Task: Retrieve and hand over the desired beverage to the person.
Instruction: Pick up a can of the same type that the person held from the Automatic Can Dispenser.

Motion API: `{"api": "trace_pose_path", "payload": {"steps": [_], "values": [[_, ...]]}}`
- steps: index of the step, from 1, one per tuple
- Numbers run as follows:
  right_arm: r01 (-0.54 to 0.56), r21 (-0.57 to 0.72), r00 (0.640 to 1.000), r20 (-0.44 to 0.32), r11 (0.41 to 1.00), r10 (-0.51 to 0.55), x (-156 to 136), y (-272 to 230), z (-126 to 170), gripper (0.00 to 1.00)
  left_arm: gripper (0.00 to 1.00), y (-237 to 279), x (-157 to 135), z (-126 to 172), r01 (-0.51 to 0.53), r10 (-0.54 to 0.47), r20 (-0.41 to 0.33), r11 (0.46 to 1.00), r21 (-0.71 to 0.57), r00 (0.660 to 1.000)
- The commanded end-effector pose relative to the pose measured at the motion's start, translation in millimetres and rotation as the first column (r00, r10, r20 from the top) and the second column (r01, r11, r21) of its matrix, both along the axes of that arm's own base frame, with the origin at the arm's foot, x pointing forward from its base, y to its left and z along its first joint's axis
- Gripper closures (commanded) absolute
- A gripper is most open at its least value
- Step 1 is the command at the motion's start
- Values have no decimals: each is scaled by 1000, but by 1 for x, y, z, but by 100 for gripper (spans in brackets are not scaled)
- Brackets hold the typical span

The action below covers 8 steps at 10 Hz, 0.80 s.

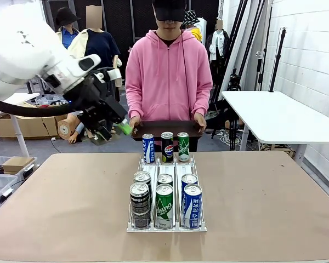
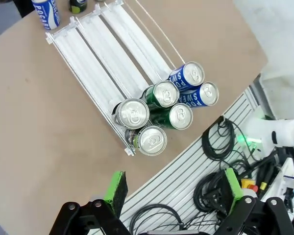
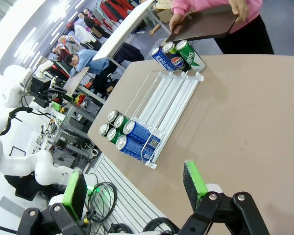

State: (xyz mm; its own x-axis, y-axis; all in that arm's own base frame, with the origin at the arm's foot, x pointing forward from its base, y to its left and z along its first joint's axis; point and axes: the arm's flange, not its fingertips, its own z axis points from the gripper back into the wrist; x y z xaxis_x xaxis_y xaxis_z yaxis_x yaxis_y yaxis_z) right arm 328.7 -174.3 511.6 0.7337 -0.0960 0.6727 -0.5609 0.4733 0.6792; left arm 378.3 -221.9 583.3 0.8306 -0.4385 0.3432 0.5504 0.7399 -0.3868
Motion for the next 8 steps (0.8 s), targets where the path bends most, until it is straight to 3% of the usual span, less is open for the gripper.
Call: {"api": "trace_pose_path", "payload": {"steps": [1, 8], "values": [[1, 26, 1000, 16, 1000, -1, 1, 0, 1, 0, 0, -24, 6, 4, -38, 37, 18, 996, 84, 999], [1, 26, 1000, 16, 1000, -1, 1, 0, 1, 0, 0, -112, 18, -48, -52, 49, 21, 961, 270, 999]]}}
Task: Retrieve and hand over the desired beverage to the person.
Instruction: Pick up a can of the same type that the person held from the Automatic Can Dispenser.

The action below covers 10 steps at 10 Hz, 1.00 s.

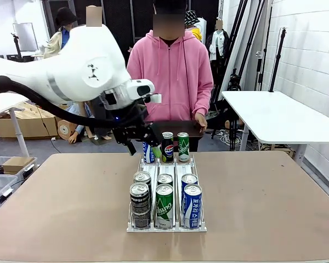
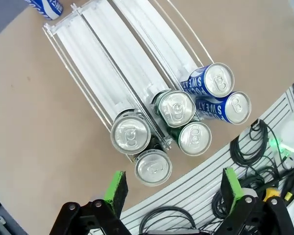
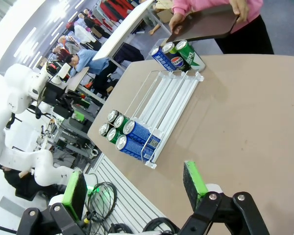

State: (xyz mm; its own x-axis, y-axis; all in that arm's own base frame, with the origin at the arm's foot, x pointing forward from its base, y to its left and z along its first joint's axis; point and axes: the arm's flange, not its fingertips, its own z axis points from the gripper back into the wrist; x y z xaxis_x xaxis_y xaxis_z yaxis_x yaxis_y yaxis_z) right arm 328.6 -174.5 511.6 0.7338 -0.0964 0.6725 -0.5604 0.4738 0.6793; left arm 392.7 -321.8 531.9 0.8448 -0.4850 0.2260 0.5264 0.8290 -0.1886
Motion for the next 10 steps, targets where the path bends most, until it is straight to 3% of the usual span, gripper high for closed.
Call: {"api": "trace_pose_path", "payload": {"steps": [1, 5, 10], "values": [[0, 26, 1000, 16, 1000, 0, 1, 0, 1, 0, 0, -22, 0, -1, -25, 23, 46, 998, 51, 999], [0, 26, 1000, 16, 1000, 0, 1, 0, 1, 0, 0, -48, -22, -23, -38, 31, 52, 990, 133, 998], [0, 26, 1000, 16, 1000, 0, 1, 0, 1, 0, 0, -47, -24, -24, -9, 4, 35, 993, 119, 999]]}}
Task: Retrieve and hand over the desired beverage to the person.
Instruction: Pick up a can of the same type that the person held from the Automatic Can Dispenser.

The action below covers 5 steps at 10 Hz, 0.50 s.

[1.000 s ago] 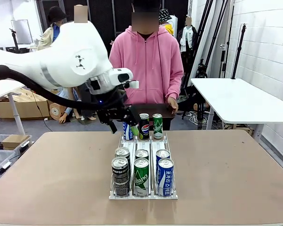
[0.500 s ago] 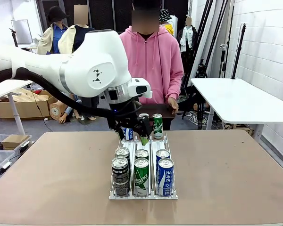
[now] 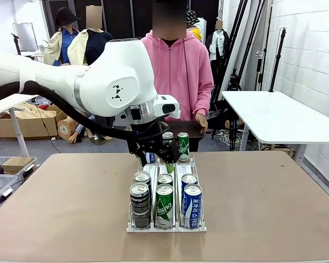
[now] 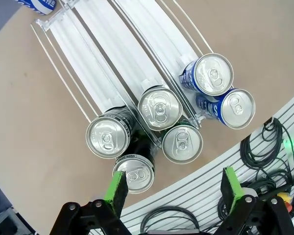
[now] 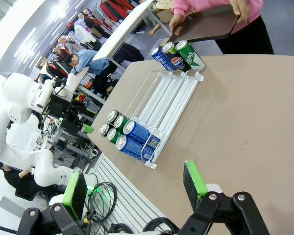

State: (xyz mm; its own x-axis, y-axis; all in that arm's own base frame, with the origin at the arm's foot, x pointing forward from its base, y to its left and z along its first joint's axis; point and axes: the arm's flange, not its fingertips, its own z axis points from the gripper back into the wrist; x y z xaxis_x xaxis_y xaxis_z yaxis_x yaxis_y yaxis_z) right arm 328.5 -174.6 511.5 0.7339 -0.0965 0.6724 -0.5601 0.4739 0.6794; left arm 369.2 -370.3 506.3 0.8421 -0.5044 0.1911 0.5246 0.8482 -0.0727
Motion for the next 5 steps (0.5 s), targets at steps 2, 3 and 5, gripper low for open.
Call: {"api": "trace_pose_path", "payload": {"steps": [2, 3, 5], "values": [[0, 26, 1000, 17, 1000, 0, 1, 0, 1, 0, 0, 1, -1, 2, 1, -1, 6, 1000, 0, 1000], [0, 26, 1000, 17, 1000, 0, 1, 0, 1, 0, 0, 1, -1, 2, 1, -1, 6, 1000, 0, 1000], [0, 26, 1000, 17, 1000, 0, 1, 0, 1, 0, 0, 1, -1, 2, 1, -1, 6, 1000, 0, 1000]]}}
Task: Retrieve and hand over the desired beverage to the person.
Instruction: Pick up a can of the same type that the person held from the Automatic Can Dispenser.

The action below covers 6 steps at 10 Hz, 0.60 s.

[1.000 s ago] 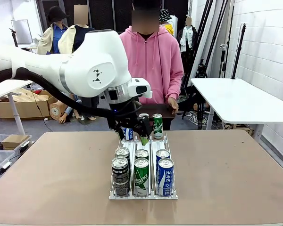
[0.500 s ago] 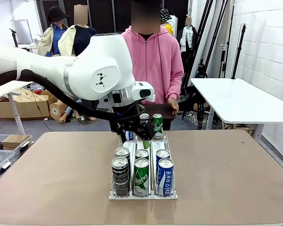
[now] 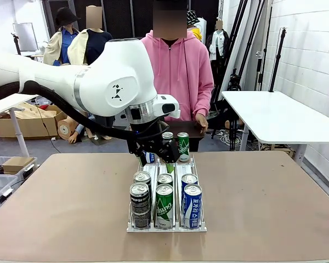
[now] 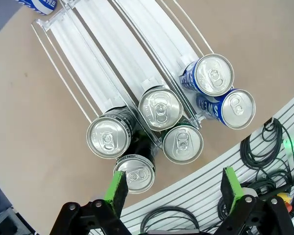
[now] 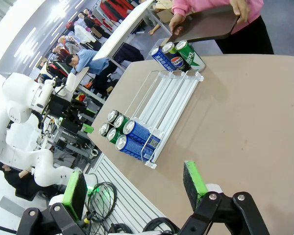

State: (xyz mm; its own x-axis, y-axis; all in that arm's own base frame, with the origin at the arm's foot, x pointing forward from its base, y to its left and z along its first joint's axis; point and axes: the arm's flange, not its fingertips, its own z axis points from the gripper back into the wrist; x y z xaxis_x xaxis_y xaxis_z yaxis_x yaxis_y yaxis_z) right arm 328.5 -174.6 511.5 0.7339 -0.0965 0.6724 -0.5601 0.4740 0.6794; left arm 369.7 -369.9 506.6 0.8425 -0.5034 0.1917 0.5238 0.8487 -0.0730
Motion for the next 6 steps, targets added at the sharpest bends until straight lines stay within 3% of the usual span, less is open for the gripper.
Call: {"api": "trace_pose_path", "payload": {"steps": [1, 4, 6], "values": [[0, 26, 1000, 17, 1000, 0, 1, 0, 1, 0, 0, 1, -1, 2, 2, -2, 6, 1000, 0, 1000], [0, 26, 1000, 17, 1000, 0, 1, 0, 1, 0, 0, 0, 0, 0, 0, 0, 0, 1000, 0, 1000], [0, 26, 1000, 17, 1000, 0, 1, 0, 1, 0, 0, -8, -1, 4, -25, 26, -49, 1000, 18, 998]]}}
